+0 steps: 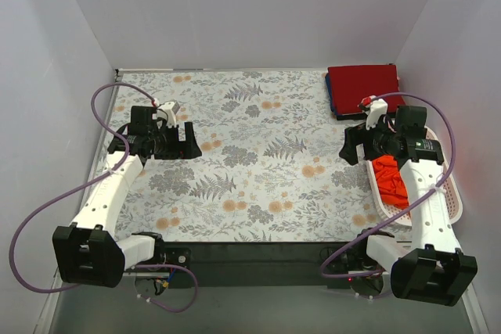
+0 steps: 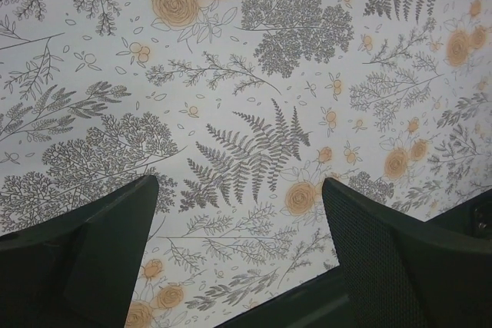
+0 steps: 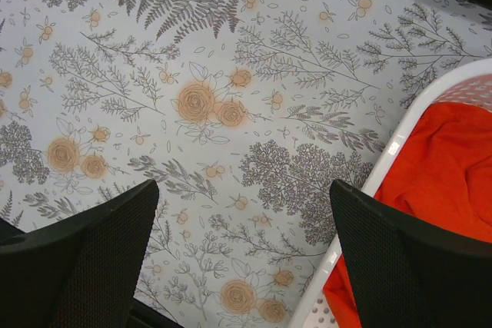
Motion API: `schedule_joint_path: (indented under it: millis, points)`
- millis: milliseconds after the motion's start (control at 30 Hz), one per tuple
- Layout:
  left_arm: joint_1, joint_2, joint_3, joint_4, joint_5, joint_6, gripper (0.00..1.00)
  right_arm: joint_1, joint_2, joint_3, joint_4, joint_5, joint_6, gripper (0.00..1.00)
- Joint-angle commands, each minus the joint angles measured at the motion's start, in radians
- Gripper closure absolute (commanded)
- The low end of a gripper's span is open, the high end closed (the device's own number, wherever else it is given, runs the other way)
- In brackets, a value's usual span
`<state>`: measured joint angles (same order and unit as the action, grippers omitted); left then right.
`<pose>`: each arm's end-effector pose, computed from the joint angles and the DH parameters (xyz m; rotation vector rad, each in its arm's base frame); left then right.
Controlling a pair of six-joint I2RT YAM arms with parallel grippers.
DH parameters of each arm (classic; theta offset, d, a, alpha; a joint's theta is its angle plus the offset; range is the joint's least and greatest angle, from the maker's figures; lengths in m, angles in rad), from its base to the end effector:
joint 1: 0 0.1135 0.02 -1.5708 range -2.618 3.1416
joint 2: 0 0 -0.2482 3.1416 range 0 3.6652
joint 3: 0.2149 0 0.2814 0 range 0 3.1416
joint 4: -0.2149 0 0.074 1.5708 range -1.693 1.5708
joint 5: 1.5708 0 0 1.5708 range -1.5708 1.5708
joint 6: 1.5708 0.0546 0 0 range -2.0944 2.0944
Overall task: Fold and stack the t-shirts
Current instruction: Grab the tshirt from the pile
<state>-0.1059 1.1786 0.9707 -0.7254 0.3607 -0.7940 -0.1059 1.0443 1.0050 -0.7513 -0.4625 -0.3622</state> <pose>0.2774 -0.0489 0.2443 -0.7315 2.5067 -0.8021 0.2599 -0.0031 0.2899 -0.5075 2.2210 0.3032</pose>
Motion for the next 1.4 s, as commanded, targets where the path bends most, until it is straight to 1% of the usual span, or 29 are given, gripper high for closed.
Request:
schedule_joint_path:
  millis: [0, 100, 200, 300, 433, 567, 633, 667, 733, 833, 967, 1100, 1267, 1367]
  points:
    - [0.006, -0.008, 0.089, -0.043, 0.038, 0.03, 0.12, 0.003, -0.018, 0.096, -0.049, 0.025, 0.017, 0.02]
    - [0.005, 0.01, 0.149, -0.069, 0.053, 0.038, 0.11, 0.003, -0.015, 0.133, -0.057, 0.044, -0.003, 0.02]
    - [0.006, 0.024, 0.174, -0.054, 0.038, 0.042, 0.11, 0.003, 0.023, 0.179, -0.057, 0.122, 0.002, 0.02]
    - [0.006, 0.023, 0.192, -0.069, 0.032, 0.082, 0.11, 0.003, 0.045, 0.233, -0.065, 0.263, 0.002, 0.02]
    - [0.006, 0.024, 0.192, -0.077, 0.083, 0.136, 0.08, -0.018, 0.079, 0.253, -0.095, 0.375, -0.055, 0.02]
    - [0.005, 0.072, 0.204, -0.075, 0.095, 0.101, 0.08, -0.115, 0.131, 0.251, -0.125, 0.381, -0.075, 0.02]
    - [0.006, 0.088, 0.218, -0.083, 0.099, 0.096, 0.08, -0.159, 0.189, 0.274, -0.149, 0.381, -0.083, 0.02]
    - [0.006, 0.095, 0.22, -0.085, 0.1, 0.096, 0.08, -0.207, 0.212, 0.285, -0.161, 0.383, -0.093, 0.02]
    - [0.006, 0.108, 0.235, -0.092, 0.107, 0.105, 0.08, -0.256, 0.267, 0.305, -0.181, 0.381, -0.11, 0.02]
    - [0.005, 0.113, 0.246, -0.091, 0.1, 0.122, 0.08, -0.33, 0.327, 0.293, -0.187, 0.41, -0.148, 0.02]
    - [0.006, 0.119, 0.244, -0.088, 0.098, 0.13, 0.08, -0.374, 0.425, 0.253, -0.178, 0.45, -0.17, 0.02]
    - [0.006, 0.127, 0.241, -0.083, 0.092, 0.121, 0.08, -0.411, 0.526, 0.228, -0.16, 0.432, -0.156, 0.02]
    - [0.006, 0.115, 0.226, -0.065, 0.089, 0.113, 0.08, -0.422, 0.611, 0.166, -0.06, 0.456, -0.152, 0.02]
    - [0.006, 0.119, 0.22, -0.059, 0.084, 0.105, 0.08, -0.422, 0.629, 0.109, -0.022, 0.458, -0.149, 0.02]
